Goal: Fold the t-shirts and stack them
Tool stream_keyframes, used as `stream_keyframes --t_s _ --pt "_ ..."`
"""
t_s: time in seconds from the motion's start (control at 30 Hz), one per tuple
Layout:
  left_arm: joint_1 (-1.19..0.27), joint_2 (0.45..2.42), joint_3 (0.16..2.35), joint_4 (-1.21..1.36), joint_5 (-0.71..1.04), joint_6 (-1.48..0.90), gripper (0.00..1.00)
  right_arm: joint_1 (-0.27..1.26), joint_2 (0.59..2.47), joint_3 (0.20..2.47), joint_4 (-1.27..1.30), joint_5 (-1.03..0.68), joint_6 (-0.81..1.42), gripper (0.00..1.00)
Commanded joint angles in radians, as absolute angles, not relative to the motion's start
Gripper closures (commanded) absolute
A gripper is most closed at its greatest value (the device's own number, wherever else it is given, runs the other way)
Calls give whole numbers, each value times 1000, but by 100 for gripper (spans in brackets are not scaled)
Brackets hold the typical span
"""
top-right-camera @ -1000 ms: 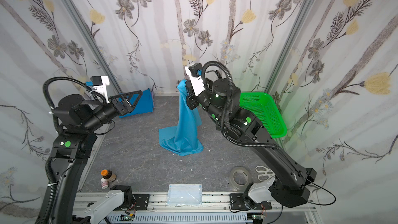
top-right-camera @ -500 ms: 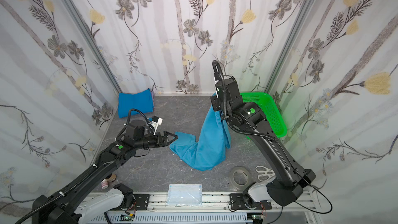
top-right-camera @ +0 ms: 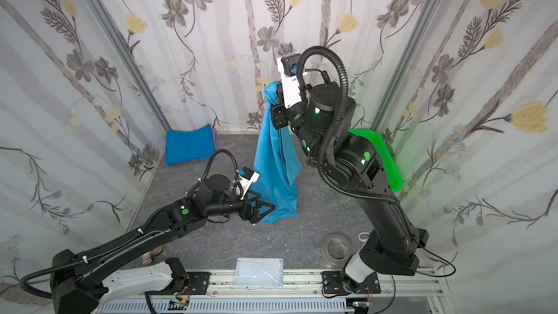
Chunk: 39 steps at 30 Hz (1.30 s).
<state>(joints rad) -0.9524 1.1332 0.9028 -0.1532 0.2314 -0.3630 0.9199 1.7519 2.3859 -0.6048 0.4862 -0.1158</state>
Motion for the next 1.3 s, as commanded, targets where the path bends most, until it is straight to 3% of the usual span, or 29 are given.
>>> stream_keyframes --t_s 0.0,0.1,0.17,0.2,0.27,0.3,0.4,0.53,0.6,0.73,0.83,0.9,0.93,0.97,1.03,1.27 --pt "-1053 1230 947 -61 -257 -306 0 927 1771 2405 -585 580 -93 100" --pt "-1091 1391 1048 -137 -501 -309 5 941 1763 2404 -583 588 -90 100" --pt "-1086 1491 1131 -263 -704 -390 19 946 1753 2405 -590 594 -93 100" --pt "-1082 1539 1170 -324 -806 -423 39 947 1747 2404 -594 608 -89 100" --pt "-1081 1579 1190 -383 -987 -455 91 946 1735 2399 -603 637 -86 100" --pt "-1066 1577 1188 -417 -1055 -481 100 946 1726 2390 -607 652 -86 100" --pt "-974 1469 1129 -442 -1047 -464 100 942 1695 2346 -607 684 -86 100" --pt "-888 1142 922 -177 -560 -108 100 915 1667 2290 -607 727 -75 100" --pt "-864 1043 925 -269 -575 -106 100 901 1644 2255 -601 710 -62 100" --pt "-637 978 1033 -507 -428 -220 100 889 1604 2151 -586 673 -53 100" --pt "-497 1022 1092 -485 -74 -244 100 824 1605 2092 -634 552 26 100" --pt "-501 1051 1071 -389 161 -249 81 794 1602 2046 -649 494 57 100" --pt "-511 1072 1054 -346 283 -266 65 783 1605 2037 -672 478 69 100" --pt "-534 1099 1039 -318 352 -282 53 781 1616 2030 -698 481 79 100" --pt "-607 1145 1006 -299 373 -282 39 727 1627 1992 -717 469 90 100" --pt "-862 1283 855 -86 283 -339 26 601 1651 1805 -686 488 136 100"
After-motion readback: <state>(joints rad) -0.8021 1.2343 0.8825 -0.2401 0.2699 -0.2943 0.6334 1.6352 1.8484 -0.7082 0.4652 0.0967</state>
